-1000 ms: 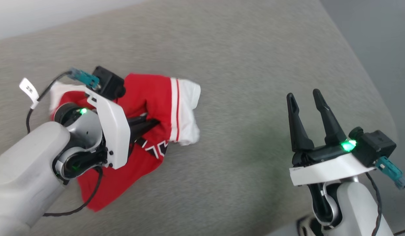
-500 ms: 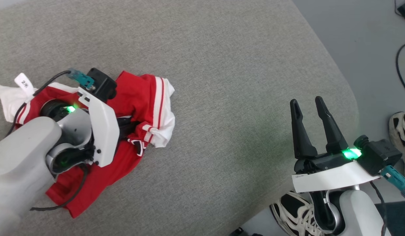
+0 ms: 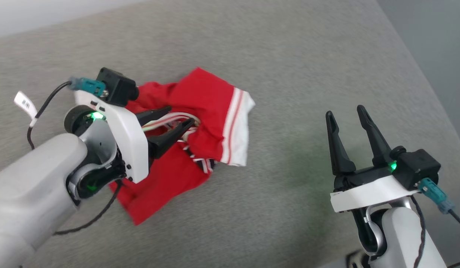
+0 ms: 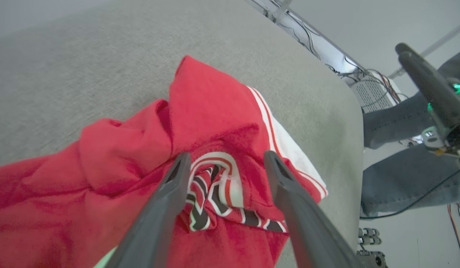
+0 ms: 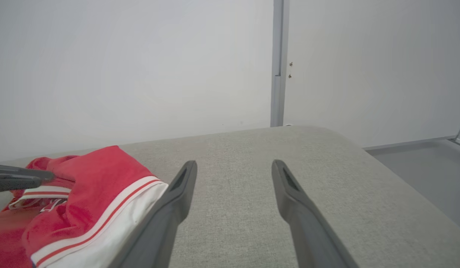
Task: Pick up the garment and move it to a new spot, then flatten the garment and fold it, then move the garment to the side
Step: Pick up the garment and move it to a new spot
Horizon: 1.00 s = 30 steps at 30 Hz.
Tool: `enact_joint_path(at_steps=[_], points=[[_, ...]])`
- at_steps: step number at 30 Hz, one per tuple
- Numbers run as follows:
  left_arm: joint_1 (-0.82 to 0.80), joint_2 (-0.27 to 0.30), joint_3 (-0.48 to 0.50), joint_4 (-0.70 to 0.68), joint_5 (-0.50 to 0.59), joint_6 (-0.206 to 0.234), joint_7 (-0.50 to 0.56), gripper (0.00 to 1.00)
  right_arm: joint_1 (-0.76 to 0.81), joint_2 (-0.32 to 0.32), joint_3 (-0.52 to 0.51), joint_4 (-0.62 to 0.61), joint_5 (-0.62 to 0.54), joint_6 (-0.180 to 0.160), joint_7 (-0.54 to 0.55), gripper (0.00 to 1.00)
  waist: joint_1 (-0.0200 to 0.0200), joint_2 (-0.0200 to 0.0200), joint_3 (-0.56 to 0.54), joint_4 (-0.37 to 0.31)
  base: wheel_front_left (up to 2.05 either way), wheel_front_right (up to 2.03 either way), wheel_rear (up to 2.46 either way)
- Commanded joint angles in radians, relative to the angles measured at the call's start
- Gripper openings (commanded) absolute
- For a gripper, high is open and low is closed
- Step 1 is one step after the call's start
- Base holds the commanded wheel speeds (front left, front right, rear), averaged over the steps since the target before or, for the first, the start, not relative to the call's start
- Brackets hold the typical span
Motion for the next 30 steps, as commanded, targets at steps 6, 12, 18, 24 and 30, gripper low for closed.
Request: enact_joint_path(at_steps=[6,12,18,24,30], points=[[0.139,-0.031,0.017,0.092,-0.074,0.003,-0.219,1.0,-0.001,-0.001,-0.033,0.076,-0.09,0.0,-0.005,1.0,-0.0001,0.0,-0.134,0.182,0.0,0.0,0.0],[0.254,-0.072,0.03,0.203,-0.123,0.003,-0.37,1.0,0.017,0.0,-0.06,0.115,-0.137,0.0,-0.005,1.0,-0.0001,0.0,-0.179,0.263,0.0,0.0,0.0],[0.375,-0.105,0.1,0.304,-0.141,0.003,-0.461,1.0,0.047,0.0,-0.105,0.144,-0.173,0.0,-0.005,1.0,-0.0001,0.0,-0.229,0.339,0.0,0.0,0.0],[0.539,-0.154,0.384,0.343,0.032,0.003,-0.465,1.0,0.092,-0.001,-0.138,0.148,-0.195,0.0,-0.005,1.0,-0.0001,0.0,-0.275,0.386,0.0,0.0,0.0],[0.803,-0.235,0.812,0.184,0.417,0.007,-0.465,1.0,0.13,-0.001,-0.162,0.139,-0.22,0.0,-0.005,1.0,-0.0001,0.0,-0.302,0.407,0.0,0.0,0.0]])
